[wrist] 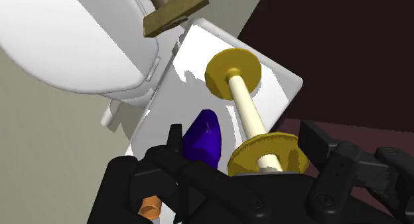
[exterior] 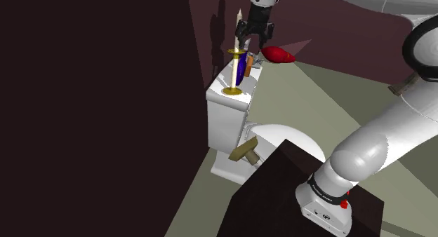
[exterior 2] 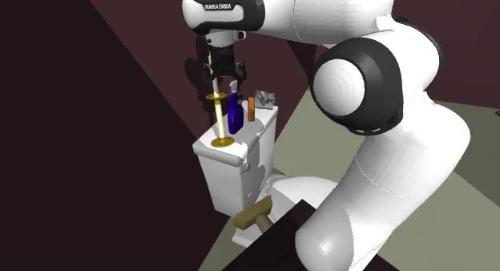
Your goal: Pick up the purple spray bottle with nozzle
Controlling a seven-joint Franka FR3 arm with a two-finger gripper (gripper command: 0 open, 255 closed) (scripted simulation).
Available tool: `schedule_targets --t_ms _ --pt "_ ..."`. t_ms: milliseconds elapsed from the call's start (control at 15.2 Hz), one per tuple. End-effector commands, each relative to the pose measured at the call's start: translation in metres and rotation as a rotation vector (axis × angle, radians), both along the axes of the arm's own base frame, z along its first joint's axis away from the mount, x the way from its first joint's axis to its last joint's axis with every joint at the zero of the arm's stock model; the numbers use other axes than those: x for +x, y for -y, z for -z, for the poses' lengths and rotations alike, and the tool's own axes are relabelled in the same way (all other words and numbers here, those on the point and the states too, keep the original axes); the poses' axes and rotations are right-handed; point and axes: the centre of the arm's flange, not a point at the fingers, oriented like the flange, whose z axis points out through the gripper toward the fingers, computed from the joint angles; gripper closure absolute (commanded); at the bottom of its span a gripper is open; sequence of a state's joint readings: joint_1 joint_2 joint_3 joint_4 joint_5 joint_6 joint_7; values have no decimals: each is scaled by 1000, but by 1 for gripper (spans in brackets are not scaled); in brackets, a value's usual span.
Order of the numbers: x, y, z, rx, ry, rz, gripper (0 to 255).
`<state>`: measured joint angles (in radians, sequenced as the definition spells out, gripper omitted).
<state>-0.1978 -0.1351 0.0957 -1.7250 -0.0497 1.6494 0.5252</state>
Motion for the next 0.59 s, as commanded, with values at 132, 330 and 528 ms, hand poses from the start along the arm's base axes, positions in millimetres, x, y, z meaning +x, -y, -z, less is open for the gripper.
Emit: schedule_targets --t_ms 132,330,528 --pt "42 39 -2 19 -4 202 0" --pt "69 70 -3 34 -7 348 0" --pt "90 102 -4 47 -10 479 0"
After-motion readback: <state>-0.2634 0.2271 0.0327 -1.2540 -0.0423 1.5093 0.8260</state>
